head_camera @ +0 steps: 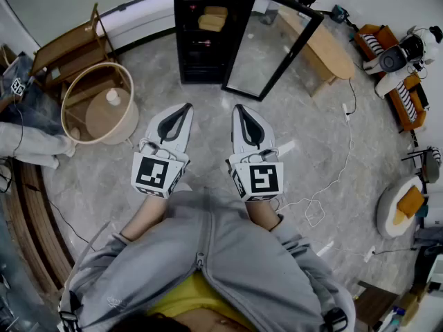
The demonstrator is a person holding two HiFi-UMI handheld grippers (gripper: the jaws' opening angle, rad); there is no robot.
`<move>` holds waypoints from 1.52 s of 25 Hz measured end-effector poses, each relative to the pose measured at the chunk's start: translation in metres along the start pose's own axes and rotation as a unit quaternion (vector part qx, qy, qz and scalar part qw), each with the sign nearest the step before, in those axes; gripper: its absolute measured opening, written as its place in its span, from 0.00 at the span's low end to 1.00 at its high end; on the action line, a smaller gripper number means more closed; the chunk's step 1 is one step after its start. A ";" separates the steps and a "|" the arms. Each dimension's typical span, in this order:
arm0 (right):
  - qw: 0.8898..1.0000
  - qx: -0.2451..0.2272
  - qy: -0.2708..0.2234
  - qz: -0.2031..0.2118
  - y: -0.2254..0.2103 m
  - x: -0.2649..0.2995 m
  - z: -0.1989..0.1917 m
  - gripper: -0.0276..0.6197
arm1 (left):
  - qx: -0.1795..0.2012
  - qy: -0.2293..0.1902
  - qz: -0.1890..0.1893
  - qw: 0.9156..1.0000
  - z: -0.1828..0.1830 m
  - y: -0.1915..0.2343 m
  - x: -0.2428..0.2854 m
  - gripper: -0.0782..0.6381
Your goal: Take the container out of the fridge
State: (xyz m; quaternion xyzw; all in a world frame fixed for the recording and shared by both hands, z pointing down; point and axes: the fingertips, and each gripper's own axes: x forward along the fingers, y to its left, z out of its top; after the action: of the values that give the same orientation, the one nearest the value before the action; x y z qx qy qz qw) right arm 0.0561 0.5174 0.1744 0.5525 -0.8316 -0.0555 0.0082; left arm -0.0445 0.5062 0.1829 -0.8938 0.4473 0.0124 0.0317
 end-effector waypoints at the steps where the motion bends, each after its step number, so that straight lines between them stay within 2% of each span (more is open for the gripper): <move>1: 1.000 0.000 0.000 0.000 -0.002 -0.002 -0.001 0.04 | -0.002 0.000 0.000 1.000 -0.001 -0.002 0.000 0.12; 7: 1.000 0.017 -0.009 0.006 -0.012 0.000 -0.006 0.04 | -0.005 0.000 -0.002 1.000 -0.005 -0.008 0.010 0.12; 13: 1.000 0.004 -0.013 0.020 -0.014 0.025 -0.012 0.05 | -0.009 -0.005 0.003 1.000 -0.012 0.011 0.028 0.12; 14: 1.000 0.003 -0.012 0.020 -0.016 0.032 -0.015 0.08 | -0.011 -0.007 0.003 1.000 -0.015 0.017 0.033 0.12; 16: 1.000 0.001 -0.010 0.021 -0.019 0.049 -0.021 0.12 | -0.014 -0.008 0.004 1.000 -0.020 0.030 0.046 0.12; 23: 1.000 0.003 0.003 0.023 -0.042 0.137 -0.042 0.18 | -0.017 -0.006 0.001 1.000 -0.035 0.094 0.112 0.12; 32: 0.999 0.023 0.029 0.011 -0.066 0.255 -0.070 0.19 | -0.023 0.015 -0.013 1.000 -0.060 0.185 0.195 0.12; 38: 0.999 0.030 0.038 -0.015 -0.089 0.317 -0.085 0.19 | -0.025 0.027 -0.035 0.999 -0.075 0.230 0.247 0.12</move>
State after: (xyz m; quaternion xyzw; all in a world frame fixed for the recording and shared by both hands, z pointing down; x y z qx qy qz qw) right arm 0.0207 0.1852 0.2347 0.5668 -0.8235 -0.0093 0.0220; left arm -0.0811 0.1663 0.2344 -0.9096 0.4155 -0.0011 -0.0025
